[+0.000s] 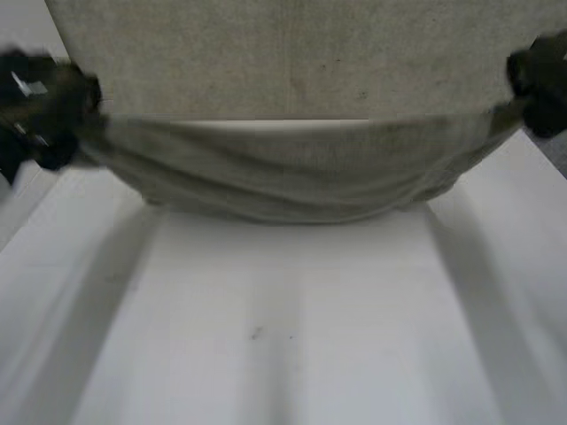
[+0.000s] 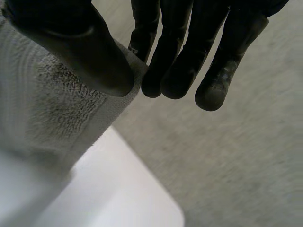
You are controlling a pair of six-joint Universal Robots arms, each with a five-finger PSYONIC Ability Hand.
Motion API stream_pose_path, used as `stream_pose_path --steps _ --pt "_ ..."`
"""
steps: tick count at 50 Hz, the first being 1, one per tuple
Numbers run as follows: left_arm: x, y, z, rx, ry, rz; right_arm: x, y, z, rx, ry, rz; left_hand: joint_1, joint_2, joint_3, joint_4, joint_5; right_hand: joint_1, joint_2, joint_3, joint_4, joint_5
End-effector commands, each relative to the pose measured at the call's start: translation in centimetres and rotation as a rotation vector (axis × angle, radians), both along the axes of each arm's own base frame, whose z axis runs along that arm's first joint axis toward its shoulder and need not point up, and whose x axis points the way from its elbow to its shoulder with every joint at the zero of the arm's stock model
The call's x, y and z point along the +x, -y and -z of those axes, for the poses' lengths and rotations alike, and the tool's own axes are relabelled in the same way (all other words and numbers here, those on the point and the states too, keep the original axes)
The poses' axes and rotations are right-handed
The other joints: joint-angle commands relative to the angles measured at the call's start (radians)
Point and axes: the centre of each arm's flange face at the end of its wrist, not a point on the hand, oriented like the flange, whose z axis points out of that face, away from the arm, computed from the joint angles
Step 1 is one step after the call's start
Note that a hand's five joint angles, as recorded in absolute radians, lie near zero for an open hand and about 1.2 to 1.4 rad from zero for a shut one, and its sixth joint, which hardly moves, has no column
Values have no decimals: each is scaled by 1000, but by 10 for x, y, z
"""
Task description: Fold the towel.
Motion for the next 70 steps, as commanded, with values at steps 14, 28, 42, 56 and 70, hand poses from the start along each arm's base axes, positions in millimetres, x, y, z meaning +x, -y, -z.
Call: stream_pose_path --steps 14,28,42,56,70 --pt "-14 28 15 183 37 3 6 16 -14 125 2 -15 203 179 181 179 197 49 61 39 30 52" --pt "-55 133 26 87 65 -13 44 105 -5 -41 132 0 203 179 181 179 197 49 61 39 30 52" --pt "-51 134 -61 -151 -267 -77 36 100 -73 -278 382 -33 203 179 181 179 197 49 61 39 30 52" --pt "-47 95 96 266 -60 -55 27 88 75 187 151 -63 203 179 181 179 197 49 61 39 30 52" --pt "-31 30 169 387 182 -37 -15 60 121 313 81 5 203 179 181 179 197 49 61 39 30 52"
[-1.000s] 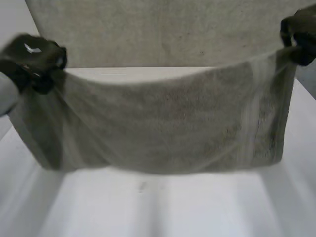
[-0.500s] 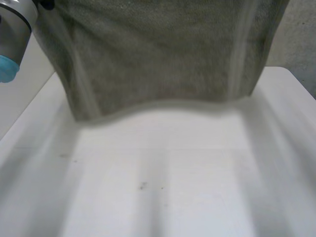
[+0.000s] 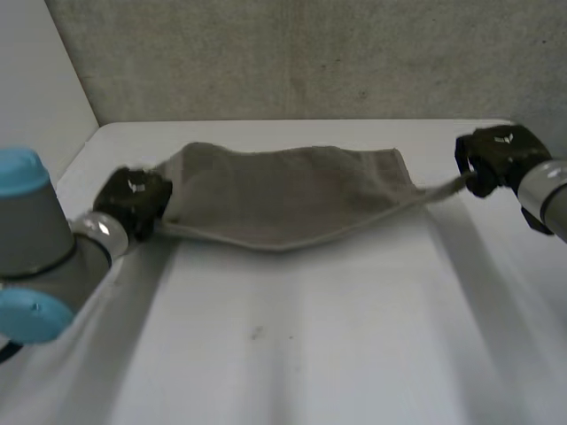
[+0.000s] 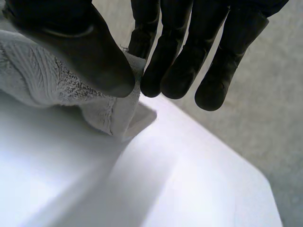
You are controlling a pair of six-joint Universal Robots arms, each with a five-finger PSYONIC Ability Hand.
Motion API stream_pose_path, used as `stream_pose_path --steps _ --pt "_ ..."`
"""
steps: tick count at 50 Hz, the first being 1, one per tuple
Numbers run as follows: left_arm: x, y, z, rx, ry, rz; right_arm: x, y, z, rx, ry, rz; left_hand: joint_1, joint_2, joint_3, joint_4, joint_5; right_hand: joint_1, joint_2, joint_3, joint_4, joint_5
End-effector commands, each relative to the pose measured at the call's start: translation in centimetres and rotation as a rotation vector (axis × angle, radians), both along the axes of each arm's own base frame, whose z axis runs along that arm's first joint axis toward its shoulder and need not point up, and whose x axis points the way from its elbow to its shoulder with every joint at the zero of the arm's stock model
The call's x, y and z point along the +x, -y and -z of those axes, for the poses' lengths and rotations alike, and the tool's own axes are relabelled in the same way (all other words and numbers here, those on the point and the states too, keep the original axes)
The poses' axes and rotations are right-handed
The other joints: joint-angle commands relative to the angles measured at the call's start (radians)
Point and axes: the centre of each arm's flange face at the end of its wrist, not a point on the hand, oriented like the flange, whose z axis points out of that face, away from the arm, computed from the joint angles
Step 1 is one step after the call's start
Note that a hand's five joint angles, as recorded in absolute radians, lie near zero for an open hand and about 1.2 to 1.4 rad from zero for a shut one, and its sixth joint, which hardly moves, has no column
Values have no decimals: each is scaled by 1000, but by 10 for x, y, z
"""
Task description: Fold the towel.
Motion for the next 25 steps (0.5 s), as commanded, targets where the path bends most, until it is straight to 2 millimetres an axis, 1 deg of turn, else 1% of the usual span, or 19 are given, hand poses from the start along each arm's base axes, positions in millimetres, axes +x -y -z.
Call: stream_pose_path --steps 1,2,4,5,7,8,9,10,12,13,15,18,21,22,23,24,25 --pt "11 -41 10 33 85 22 -28 -20 -8 12 -34 31 199 177 179 178 192 49 61 39 30 52" --pt "11 -41 10 33 85 22 -28 -20 -8 12 -34 31 199 177 179 178 192 49 61 39 30 52" --pt "14 -60 0 17 83 28 -38 -34 -16 16 -58 44 199 177 179 178 192 49 61 39 30 52" --pt "14 -60 0 17 83 28 -38 -34 -16 16 -58 44 199 177 179 178 192 49 61 39 30 52" --pt "14 -89 -23 -41 67 53 -45 -56 -37 5 -83 55 199 177 179 178 192 49 61 39 30 52" --pt "14 -89 -23 -41 67 53 -45 -56 -37 5 -84 55 199 177 179 178 192 49 61 39 30 52" --pt "16 -102 -34 -69 58 63 -50 -66 -45 1 -101 68 199 177 179 178 192 49 61 39 30 52" --pt "16 -102 -34 -70 58 63 -50 -66 -45 1 -101 68 199 177 179 178 192 49 61 39 30 52" --pt "21 -124 -52 -118 43 67 -62 -80 -58 -20 -148 87 199 177 179 178 192 49 61 39 30 52" --pt "21 -124 -53 -118 43 67 -62 -81 -58 -21 -148 88 199 177 179 178 192 49 61 39 30 52" --pt "23 -141 -60 -119 39 91 -68 -88 -65 -33 -183 72 199 177 179 178 192 49 61 39 30 52" --pt "19 -145 -56 -88 40 133 -67 -89 -65 -38 -198 32 199 177 179 178 192 49 61 39 30 52" --pt "16 -142 -50 -63 45 147 -66 -88 -66 -42 -196 21 199 177 179 178 192 49 61 39 30 52" --pt "13 -134 -41 -23 54 158 -65 -85 -63 -35 -186 7 199 177 179 178 192 49 61 39 30 52" --pt "10 -122 -32 10 66 160 -66 -78 -55 -5 -176 3 199 177 179 178 192 49 61 39 30 52" --pt "9 -121 -32 10 66 160 -66 -78 -55 -5 -176 3 199 177 179 178 192 49 61 39 30 52" --pt "5 -106 -26 27 76 154 -65 -67 -45 28 -168 -7 199 177 179 178 192 49 61 39 30 52"
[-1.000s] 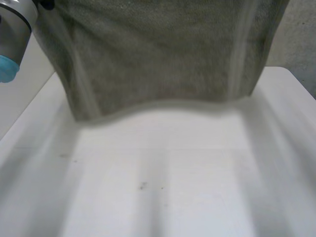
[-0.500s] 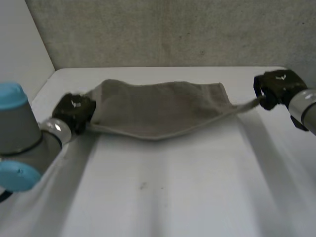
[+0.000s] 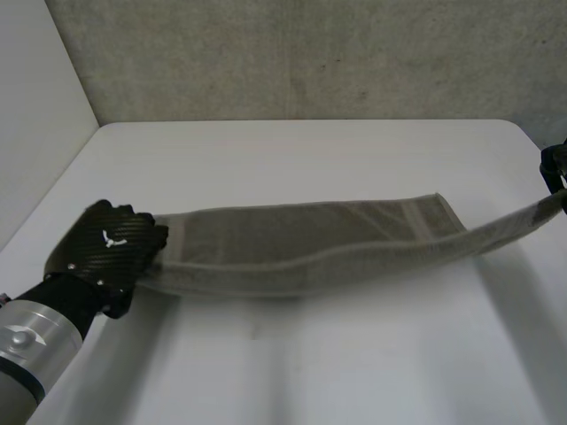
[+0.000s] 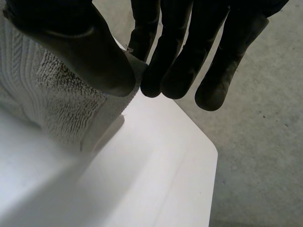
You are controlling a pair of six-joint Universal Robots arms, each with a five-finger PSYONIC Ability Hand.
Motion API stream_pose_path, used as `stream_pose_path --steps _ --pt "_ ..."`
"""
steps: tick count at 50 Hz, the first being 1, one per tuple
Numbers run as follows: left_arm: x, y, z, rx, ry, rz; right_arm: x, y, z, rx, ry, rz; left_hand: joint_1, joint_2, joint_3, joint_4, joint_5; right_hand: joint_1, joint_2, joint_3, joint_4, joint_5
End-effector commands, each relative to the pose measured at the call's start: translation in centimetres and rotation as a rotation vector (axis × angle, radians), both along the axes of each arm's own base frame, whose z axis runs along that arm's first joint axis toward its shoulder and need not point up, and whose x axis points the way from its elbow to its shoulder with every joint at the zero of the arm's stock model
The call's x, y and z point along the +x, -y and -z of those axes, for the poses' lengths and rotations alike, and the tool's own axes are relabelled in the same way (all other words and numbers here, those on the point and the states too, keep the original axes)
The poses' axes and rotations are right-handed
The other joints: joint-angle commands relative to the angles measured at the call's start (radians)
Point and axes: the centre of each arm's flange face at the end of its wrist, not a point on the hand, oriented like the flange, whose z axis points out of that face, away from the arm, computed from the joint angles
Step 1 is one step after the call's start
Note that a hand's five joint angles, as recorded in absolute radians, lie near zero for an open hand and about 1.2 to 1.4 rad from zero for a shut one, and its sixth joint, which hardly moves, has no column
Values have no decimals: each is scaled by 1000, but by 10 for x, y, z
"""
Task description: Fold the towel.
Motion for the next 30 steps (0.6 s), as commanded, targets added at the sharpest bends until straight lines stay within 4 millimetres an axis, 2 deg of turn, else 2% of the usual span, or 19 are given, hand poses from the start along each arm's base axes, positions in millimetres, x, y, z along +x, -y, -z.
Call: stream_pose_path --steps 1,2,3,4,6,7,9,10,11,12,14,15,17,20,25,30 --pt "-18 52 35 127 55 20 3 35 28 90 29 -48 198 177 179 178 192 49 61 39 30 52" --pt "-18 52 35 127 55 20 3 35 28 90 29 -48 198 177 179 178 192 49 61 39 30 52" --pt "-23 66 44 149 69 22 8 46 34 109 33 -53 198 177 179 178 192 49 61 39 30 52" --pt "-23 66 44 149 69 22 8 46 34 109 34 -53 198 177 179 178 192 49 61 39 30 52" --pt "-33 96 54 148 84 25 31 62 46 132 23 -69 198 177 179 178 192 49 61 39 30 52" --pt "-33 96 54 148 84 25 31 62 46 132 22 -69 198 177 179 178 192 49 61 39 30 52" --pt "-43 125 60 122 91 33 50 82 60 139 -13 -54 198 177 179 178 192 49 61 39 30 52" --pt "-43 125 60 122 91 34 50 82 60 139 -13 -53 198 177 179 178 192 49 61 39 30 52" --pt "-48 138 62 109 90 36 55 92 67 139 -24 -36 198 177 179 178 192 49 61 39 30 52" --pt "-49 138 62 109 90 36 55 92 67 139 -24 -36 198 177 179 178 192 49 61 39 30 52" --pt "-59 159 67 83 83 44 58 114 78 130 -29 -4 198 177 179 178 192 49 61 39 30 52" --pt "-60 159 67 83 83 45 58 114 78 130 -29 -4 198 177 179 178 192 49 61 39 30 52" --pt "-67 177 73 67 78 47 70 131 88 104 -6 -6 198 177 179 178 192 49 61 39 30 52" --pt "-70 185 75 63 76 45 75 139 90 87 7 -4 198 177 179 178 192 49 61 39 30 52" --pt "-78 204 87 74 81 49 82 165 102 42 19 45 198 177 179 178 192 49 61 39 30 52" --pt "-80 211 99 98 89 50 91 177 110 10 15 52 198 177 179 178 192 49 61 39 30 52"
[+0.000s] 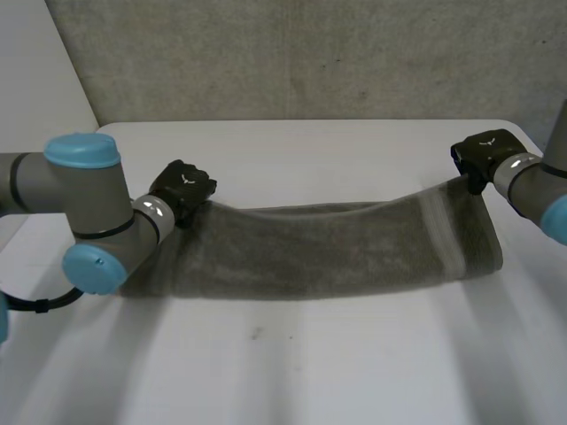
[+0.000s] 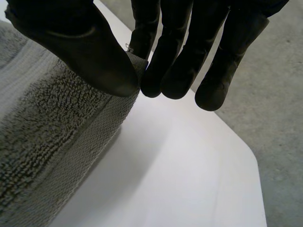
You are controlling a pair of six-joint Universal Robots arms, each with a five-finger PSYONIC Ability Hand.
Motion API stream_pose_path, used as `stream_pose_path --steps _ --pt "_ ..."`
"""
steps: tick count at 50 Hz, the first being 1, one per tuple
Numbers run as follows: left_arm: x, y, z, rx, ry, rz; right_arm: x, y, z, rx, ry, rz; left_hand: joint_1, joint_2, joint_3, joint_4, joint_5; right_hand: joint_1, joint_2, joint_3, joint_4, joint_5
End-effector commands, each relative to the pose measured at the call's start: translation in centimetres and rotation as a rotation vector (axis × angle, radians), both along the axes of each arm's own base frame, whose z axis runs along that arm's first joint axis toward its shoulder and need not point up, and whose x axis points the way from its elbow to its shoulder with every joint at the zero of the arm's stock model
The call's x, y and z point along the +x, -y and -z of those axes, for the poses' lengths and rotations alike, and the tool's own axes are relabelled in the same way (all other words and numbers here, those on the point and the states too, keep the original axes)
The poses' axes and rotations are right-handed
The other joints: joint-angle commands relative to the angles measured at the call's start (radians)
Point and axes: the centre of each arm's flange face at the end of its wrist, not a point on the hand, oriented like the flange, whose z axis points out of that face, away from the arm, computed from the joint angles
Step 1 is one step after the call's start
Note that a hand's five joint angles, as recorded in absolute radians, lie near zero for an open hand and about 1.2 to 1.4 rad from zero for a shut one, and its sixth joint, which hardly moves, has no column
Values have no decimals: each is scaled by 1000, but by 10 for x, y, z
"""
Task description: Fold the towel.
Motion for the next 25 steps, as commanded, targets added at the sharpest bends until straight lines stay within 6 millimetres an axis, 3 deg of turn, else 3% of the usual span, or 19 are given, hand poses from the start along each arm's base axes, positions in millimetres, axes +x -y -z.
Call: stream_pose_path --steps 1,8,25 --pt "-4 12 16 30 10 0 10 21 11 -48 -1 25 197 177 179 177 192 49 61 39 30 48" --pt "-7 21 23 22 8 -3 15 34 23 -75 -15 45 197 177 179 177 192 49 61 39 30 48" --pt "-13 38 30 -15 -3 -10 14 44 33 -94 -20 78 197 177 179 177 192 49 61 39 30 48"
